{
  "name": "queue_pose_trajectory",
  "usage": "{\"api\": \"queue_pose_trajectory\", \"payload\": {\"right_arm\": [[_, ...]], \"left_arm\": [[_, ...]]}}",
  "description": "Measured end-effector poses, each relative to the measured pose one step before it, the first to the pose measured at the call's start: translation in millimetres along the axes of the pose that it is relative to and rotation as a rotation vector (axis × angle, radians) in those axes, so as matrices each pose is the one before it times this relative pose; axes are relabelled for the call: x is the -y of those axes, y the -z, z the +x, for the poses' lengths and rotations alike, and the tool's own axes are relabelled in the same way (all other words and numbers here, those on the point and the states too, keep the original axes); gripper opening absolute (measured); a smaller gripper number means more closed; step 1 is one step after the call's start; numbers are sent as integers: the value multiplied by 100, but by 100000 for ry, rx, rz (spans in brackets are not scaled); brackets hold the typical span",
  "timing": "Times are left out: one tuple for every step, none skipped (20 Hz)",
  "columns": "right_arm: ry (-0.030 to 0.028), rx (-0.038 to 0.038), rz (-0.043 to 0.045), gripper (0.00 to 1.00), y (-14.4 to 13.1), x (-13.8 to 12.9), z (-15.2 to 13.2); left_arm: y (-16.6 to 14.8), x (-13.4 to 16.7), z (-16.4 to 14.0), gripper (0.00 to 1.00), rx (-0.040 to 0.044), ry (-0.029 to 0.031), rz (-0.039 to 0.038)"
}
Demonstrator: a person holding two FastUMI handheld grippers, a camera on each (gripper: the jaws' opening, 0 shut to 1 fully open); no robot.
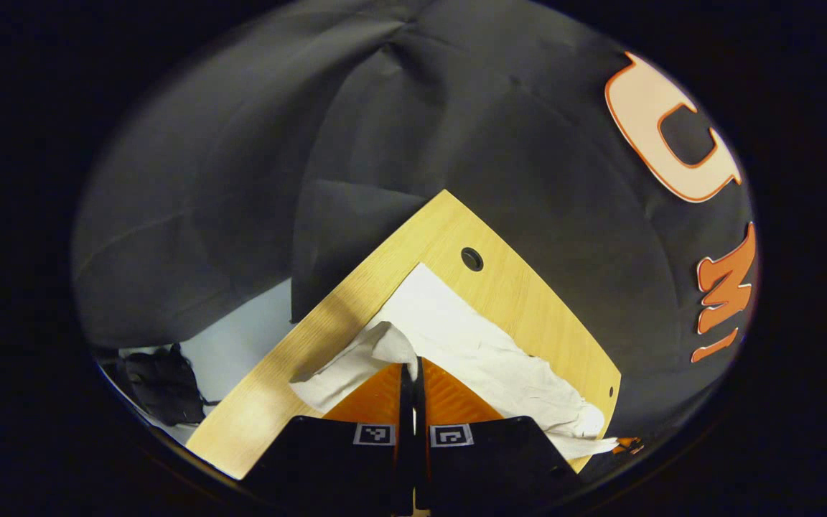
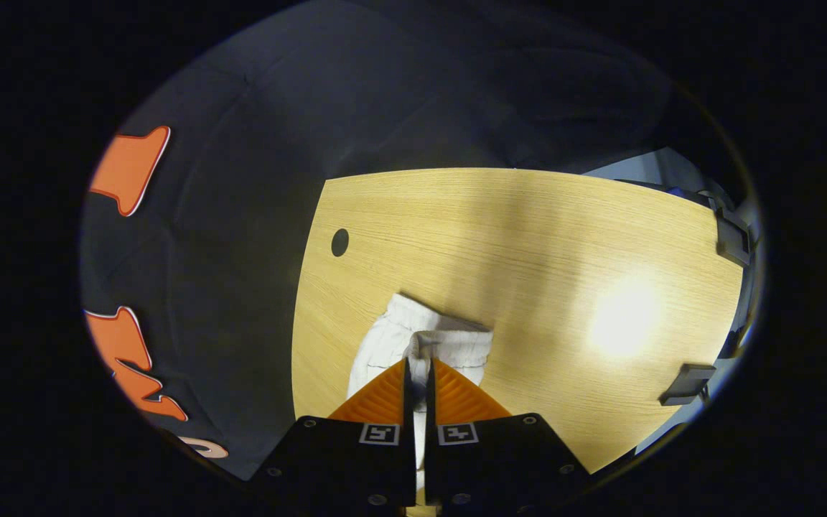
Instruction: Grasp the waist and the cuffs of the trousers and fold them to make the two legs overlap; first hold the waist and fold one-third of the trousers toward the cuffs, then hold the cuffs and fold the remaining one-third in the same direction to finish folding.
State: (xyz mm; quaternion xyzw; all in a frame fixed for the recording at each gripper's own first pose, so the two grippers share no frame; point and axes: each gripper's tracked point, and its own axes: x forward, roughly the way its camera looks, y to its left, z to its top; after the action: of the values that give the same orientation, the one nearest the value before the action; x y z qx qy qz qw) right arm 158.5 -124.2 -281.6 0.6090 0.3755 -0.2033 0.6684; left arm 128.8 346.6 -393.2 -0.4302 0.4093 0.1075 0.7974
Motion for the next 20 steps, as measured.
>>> {"api": "queue_pose_trajectory", "payload": {"right_arm": [[154, -365, -191, 5, -232, -693, 534], [874, -163, 138, 5, -228, -585, 619], [905, -860, -122, 5, -89, -574, 559], [1001, -233, 681, 5, -219, -687, 562], [969, -958, 642, 5, -82, -870, 555], [890, -498, 658, 5, -146, -425, 569], [1034, -672, 383, 5, -165, -510, 740], [853, -649, 269, 5, -114, -559, 898], [620, -759, 869, 5, -161, -633, 681], [273, -1202, 1225, 5, -36, -657, 644], [-33, -656, 1490, 5, 26, -444, 872], [-85, -888, 1390, 5, -23, -571, 748], [112, -880, 1630, 5, 19, -401, 549], [224, -830, 1856, 5, 54, -211, 551], [349, -1298, 267, 5, 240, -464, 542], [190, -183, 520, 5, 140, -320, 554], [-589, -711, 15, 5, 149, -320, 477], [-1213, -261, 906, 5, 48, -231, -122], [-1653, -462, 748, 5, 42, -54, -89], [-1704, 584, 1808, 5, -272, 282, -87]], "left_arm": [[-616, 477, 832, 4, -1919, -77, 2781], [-583, 353, 1029, 4, -1714, -193, 2680], [-433, 248, 1519, 4, -2067, -725, 2489], [-319, 271, 1324, 4, -2444, -82, 2068], [-381, 112, 1191, 4, -2212, -209, 1736], [-529, 370, 1102, 4, -2366, 257, 1285], [-466, 427, 1010, 4, -1549, 419, 493], [-603, 423, 887, 4, -2355, 1038, 425], [-418, 25, 498, 4, -2571, 368, 1340], [-589, -84, 707, 4, -2056, -971, 1448], [-350, 193, 873, 4, -2532, -440, 821], [-555, 172, 574, 4, -1457, -401, 362], [-315, -23, 497, 5, -1535, -836, 186], [-328, -70, 504, 4, -518, -1404, 90], [82, -321, 577, 4, -1711, -2265, 1302], [263, -190, 148, 4, -3230, -2416, 1580], [-422, -204, 51, 4, -69, -2554, 437], [-1610, 624, -232, 4, 4856, 384, -168], [-1895, 823, -210, 4, 5995, 1134, 477], [-1266, 380, -239, 4, 5014, -835, 797]]}}
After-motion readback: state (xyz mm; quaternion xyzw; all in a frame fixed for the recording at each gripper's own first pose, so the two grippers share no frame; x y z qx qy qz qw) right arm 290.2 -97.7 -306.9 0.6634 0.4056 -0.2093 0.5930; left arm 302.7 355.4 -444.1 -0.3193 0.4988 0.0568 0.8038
